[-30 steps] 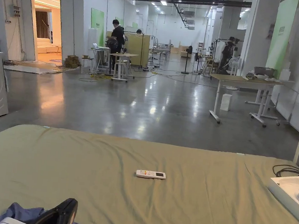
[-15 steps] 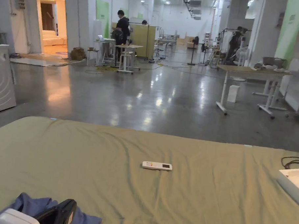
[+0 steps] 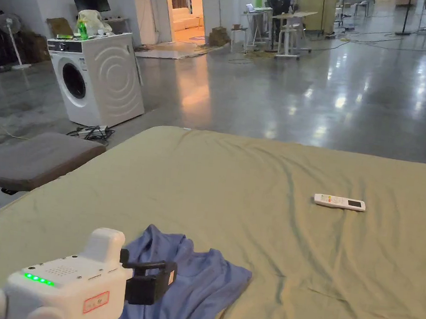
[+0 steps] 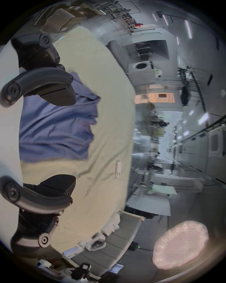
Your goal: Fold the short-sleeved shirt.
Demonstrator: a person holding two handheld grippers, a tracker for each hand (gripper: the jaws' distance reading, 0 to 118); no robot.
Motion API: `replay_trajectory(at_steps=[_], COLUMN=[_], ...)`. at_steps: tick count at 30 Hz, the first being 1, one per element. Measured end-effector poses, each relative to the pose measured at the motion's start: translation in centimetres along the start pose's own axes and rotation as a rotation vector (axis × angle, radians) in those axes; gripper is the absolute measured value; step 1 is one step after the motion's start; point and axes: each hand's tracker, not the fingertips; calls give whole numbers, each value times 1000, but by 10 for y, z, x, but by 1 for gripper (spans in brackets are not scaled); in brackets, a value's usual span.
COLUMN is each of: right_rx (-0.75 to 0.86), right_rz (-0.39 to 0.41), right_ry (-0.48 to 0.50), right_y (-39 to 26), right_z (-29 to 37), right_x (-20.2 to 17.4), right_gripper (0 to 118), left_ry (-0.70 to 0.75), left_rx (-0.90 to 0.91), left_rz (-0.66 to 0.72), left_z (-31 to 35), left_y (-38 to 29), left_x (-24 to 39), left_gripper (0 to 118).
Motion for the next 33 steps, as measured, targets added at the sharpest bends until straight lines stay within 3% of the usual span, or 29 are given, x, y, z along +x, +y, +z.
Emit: replay_trajectory(at_steps=[3,6,8,13,17,19,21,22,23,28,33], right_rx=[-59,-141,-198,-298,-360,-389,-395,-401,-413,-430,-405], right_rz=[-24,-104,-138,-79,-146,-172,-180,-181,-177,-131,-124], right_ry=[5,2,-8,-50,-50,-41,-28,-18,-10,7,18], right_y=[-8,-19,-26,-40,-48,-53,-58,-61,-62,-63,-57], right_z=[-10,-26,-36,-45,-54,-58,-59,-60,-61,-55,-37], right_x=[5,10,13,16,21,20,18,17,15,8,14], right_gripper=[0,0,0,0,0,0,0,0,0,0,0], left_ry=[47,50,30,52,68,75,94,66,25,71,-23], left_rx=[-170,-233,-260,-330,-439,-406,-433,-435,-430,-432,-291], left_rz=[-79,-116,-31,10,1,19,-3,-38,-49,-56,294], left_z=[-66,-127,-161,-228,-265,-267,-267,-263,-261,-264,-232], left_y=[-1,-8,-12,-30,-47,-45,-41,-39,-36,-38,-20], left_x=[-29,-50,-64,-88,-93,-91,-86,-82,-80,-70,-99], left_gripper=[96,96,96,96,98,97,74,49,5,5,5])
